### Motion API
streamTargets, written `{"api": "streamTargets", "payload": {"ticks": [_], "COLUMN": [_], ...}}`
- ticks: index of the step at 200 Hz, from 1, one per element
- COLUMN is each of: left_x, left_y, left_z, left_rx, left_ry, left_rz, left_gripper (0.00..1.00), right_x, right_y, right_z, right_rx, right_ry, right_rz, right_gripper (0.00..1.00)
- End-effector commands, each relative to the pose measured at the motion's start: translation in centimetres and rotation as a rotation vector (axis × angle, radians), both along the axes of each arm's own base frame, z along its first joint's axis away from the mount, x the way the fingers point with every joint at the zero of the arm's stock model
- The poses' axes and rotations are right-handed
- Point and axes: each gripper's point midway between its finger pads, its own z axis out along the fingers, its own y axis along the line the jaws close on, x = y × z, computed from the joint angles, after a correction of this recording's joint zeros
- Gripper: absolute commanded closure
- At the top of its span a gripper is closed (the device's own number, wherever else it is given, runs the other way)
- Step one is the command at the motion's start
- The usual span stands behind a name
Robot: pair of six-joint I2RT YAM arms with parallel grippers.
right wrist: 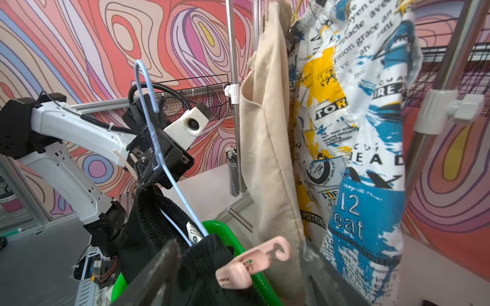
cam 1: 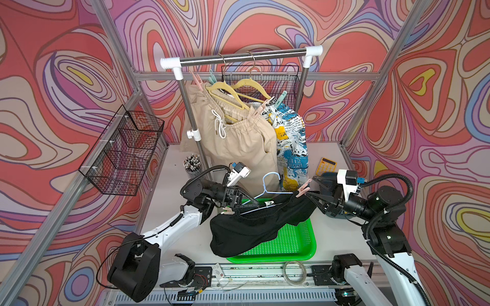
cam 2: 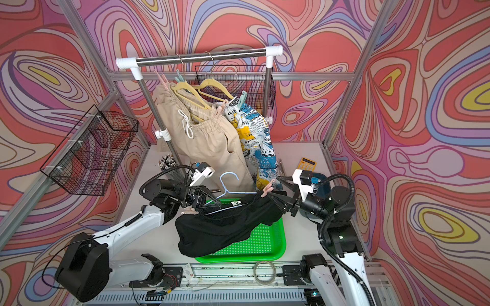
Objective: Remove the clothespins securing shorts to the hanger
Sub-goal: Remove the clothespin from the hanger.
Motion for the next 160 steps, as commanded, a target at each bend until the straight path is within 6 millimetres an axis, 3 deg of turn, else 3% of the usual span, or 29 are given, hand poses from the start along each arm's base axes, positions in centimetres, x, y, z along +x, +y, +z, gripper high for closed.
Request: {"api": "streamTargets", "payload": {"ticks": [1,102,160], "left_x": [-0.3,-0.5,-0.7], "left_y": [0.0,-0.2,-0.2], "left_z": [2.2,2.2,2.0], "left_rx": [-0.075,-0.075,-0.074], "left_ry": [-0.129,-0.134,-0.13], "left_rz": [0.005,-0.007,-0.01], "left_gripper": [1.0,1.0,1.0], "right_x": [-1.0,1.5,2.2], "right_y": [0.4,0.5,0.7], "right_z": [-1.5,-3.2,-2.5], "right_rx": [-0.065,-0.092,-0.071], "right_ry": [0.015,0.065,0.002], "right_rz": [0.046,0.042,0.055], "right_gripper": [0.31,0.32,0.38]}}
